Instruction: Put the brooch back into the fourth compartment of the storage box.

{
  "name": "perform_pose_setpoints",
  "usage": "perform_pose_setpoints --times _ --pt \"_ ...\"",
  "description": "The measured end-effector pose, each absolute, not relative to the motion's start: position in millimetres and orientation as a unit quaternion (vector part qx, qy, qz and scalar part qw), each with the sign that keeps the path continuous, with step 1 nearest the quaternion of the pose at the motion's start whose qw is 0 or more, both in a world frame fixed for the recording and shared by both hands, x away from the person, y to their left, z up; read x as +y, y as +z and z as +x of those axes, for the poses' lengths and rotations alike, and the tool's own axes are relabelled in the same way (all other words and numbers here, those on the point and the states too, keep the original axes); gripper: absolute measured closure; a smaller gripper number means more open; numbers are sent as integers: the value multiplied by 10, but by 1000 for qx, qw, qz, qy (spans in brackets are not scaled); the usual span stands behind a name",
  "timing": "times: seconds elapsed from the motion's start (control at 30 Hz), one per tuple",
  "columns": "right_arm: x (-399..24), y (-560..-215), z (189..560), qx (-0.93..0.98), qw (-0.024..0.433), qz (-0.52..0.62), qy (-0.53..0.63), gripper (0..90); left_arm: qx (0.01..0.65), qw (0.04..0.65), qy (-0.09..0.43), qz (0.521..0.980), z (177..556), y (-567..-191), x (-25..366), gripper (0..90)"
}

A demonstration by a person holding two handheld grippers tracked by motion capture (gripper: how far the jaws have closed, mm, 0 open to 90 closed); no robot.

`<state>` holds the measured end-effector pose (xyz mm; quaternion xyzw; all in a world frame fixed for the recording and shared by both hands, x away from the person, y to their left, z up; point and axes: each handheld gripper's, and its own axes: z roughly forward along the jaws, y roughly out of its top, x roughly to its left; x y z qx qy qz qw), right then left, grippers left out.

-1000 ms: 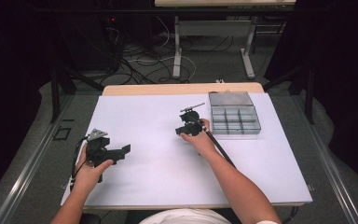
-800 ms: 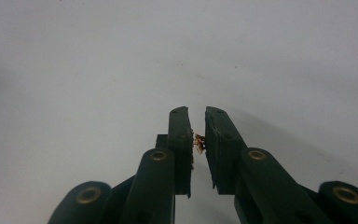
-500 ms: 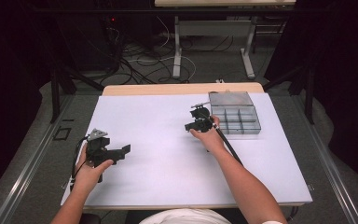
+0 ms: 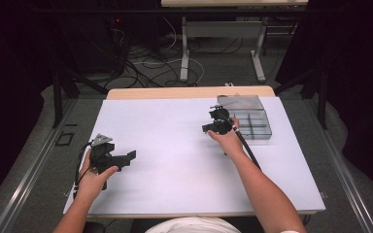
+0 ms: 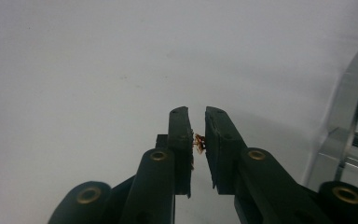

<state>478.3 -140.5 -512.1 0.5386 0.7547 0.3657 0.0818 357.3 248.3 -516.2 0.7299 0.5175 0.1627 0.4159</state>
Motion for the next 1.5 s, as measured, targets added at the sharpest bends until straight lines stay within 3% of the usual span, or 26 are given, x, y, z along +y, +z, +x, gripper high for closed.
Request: perform_pose_setpoints --times 1.03,1.5 --pt "-1992 -5027 4777 732 114 566 362 813 517 409 160 735 3573 -5152 2490 30" --pt "-2067 -5051 4797 733 122 569 351 812 519 411 160 732 3572 -5155 2488 30"
